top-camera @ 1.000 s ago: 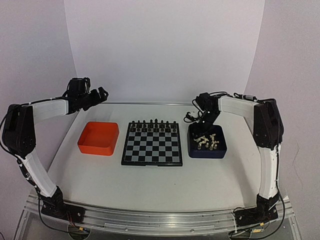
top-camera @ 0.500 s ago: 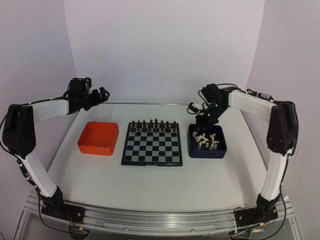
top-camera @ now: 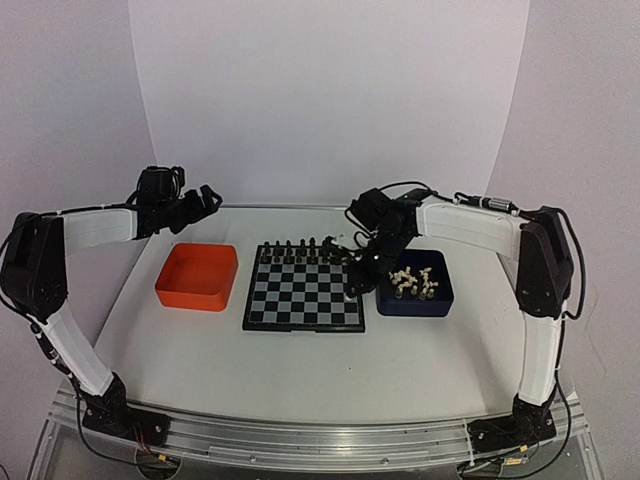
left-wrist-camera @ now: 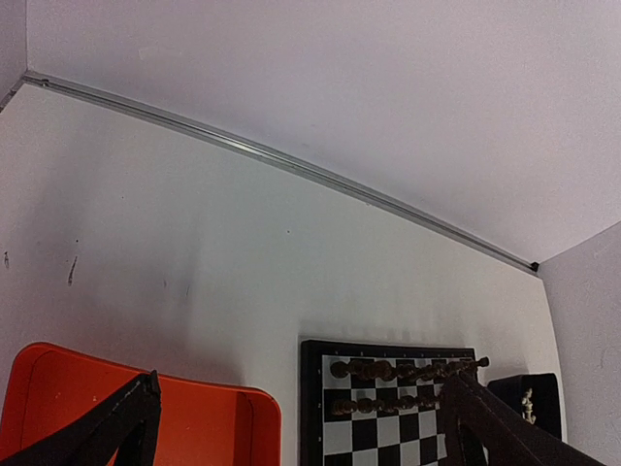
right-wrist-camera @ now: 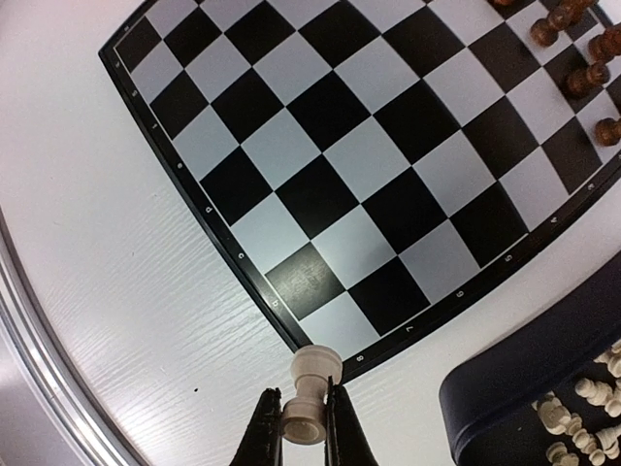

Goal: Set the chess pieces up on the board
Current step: Place the chess piece on the chessboard.

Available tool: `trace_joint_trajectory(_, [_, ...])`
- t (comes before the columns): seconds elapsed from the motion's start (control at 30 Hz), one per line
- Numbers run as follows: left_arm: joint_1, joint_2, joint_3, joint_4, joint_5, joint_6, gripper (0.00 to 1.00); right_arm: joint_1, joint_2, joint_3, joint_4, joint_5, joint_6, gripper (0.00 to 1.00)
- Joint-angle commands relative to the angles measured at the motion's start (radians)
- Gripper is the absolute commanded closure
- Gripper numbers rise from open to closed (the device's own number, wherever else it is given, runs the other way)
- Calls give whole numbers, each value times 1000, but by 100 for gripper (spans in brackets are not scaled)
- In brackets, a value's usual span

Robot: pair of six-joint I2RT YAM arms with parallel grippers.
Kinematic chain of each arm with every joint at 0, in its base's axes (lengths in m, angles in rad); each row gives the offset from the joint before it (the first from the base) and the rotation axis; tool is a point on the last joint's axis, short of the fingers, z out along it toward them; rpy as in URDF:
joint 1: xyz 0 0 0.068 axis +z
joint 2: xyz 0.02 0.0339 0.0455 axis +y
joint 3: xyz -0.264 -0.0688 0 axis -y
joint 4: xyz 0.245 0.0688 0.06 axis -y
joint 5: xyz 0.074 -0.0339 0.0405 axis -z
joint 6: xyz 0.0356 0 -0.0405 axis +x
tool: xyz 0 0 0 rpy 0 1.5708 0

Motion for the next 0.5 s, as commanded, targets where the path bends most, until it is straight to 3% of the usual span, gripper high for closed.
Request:
trace_joint_trajectory(0.0, [-6, -60, -22, 37, 0, -27, 0, 8, 47, 39, -22, 15, -11, 100])
trace_joint_trajectory(0.47, [-6, -101, -58, 35, -31, -23, 0, 46, 113, 35, -25, 92, -50, 100])
